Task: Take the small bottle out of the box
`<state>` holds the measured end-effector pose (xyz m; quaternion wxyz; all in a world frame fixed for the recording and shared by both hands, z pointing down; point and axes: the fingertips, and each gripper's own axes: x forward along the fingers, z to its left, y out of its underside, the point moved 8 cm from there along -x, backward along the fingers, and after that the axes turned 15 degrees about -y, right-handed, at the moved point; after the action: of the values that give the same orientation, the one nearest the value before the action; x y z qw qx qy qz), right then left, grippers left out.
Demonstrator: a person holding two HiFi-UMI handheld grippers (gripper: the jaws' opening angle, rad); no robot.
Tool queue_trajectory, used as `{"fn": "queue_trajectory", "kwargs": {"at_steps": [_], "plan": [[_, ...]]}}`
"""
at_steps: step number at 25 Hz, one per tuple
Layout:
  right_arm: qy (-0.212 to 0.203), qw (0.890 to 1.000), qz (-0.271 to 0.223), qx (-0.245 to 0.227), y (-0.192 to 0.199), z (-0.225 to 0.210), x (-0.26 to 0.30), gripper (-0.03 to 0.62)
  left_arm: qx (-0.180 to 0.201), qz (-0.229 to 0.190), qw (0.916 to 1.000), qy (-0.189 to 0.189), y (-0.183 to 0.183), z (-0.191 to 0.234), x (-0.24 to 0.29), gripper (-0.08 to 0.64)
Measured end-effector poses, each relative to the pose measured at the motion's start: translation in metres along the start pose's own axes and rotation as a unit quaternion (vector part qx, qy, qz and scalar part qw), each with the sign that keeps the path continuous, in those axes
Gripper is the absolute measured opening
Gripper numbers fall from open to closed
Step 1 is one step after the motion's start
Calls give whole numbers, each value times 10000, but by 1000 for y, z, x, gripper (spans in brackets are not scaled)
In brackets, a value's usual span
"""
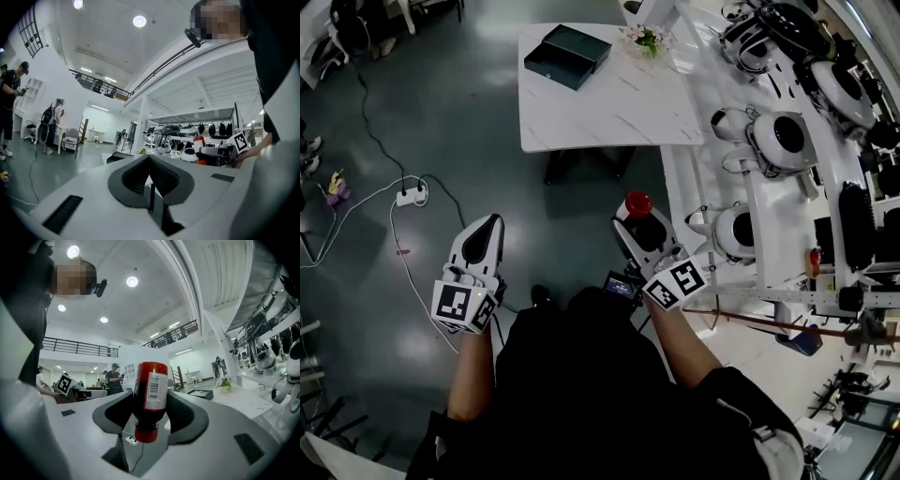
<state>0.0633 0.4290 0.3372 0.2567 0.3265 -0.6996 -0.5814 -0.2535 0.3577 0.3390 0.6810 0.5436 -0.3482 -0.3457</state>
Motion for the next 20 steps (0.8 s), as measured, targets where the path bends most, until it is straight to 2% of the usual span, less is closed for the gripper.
{"fn": "queue_trajectory", "kwargs": {"at_steps": [5, 12, 20], "plan": [[-102, 9999, -36, -39, -5, -2, -25, 238, 136, 50, 9997, 200, 0, -30, 1, 15], [-144, 9998, -31, -111, -7, -12, -90, 238, 283, 226, 9983, 447, 15, -111, 9, 15], [-412, 9991, -3, -10, 7, -39, -170, 238, 504, 374, 9977, 244, 29, -202, -1, 15]]}}
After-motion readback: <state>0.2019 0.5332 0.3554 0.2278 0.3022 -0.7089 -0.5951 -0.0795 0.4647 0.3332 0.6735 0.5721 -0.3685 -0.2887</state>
